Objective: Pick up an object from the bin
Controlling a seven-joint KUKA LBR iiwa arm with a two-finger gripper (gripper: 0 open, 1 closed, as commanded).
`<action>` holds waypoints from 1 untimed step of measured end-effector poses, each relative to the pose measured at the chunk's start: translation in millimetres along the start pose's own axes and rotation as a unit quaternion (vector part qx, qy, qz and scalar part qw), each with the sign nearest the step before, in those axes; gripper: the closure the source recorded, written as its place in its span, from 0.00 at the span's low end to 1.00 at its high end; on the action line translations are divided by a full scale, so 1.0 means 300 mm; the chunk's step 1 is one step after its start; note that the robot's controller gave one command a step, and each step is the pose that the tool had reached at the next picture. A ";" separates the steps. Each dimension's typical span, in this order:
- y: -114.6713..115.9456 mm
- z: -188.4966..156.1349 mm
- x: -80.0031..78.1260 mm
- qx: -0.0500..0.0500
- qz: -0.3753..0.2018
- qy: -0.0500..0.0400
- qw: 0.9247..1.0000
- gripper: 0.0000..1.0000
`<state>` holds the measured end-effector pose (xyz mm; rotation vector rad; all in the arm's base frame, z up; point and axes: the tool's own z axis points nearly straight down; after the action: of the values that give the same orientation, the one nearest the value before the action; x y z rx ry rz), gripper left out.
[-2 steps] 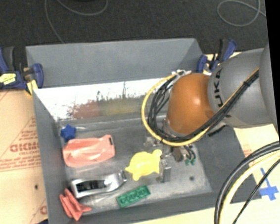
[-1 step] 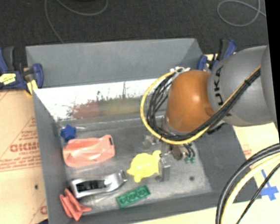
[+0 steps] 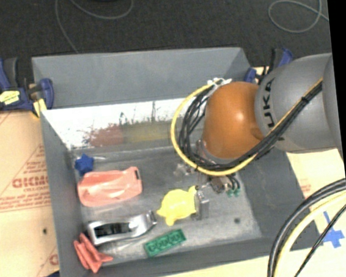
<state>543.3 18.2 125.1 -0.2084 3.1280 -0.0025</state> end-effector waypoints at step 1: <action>0.001 0.177 -0.014 -0.001 -0.017 0.001 1.000 0.00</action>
Offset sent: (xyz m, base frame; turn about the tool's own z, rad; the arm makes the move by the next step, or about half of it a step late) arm 0.0043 -0.0003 -0.0551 -0.0336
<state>547.8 19.1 71.9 -0.2617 3.1266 -0.0008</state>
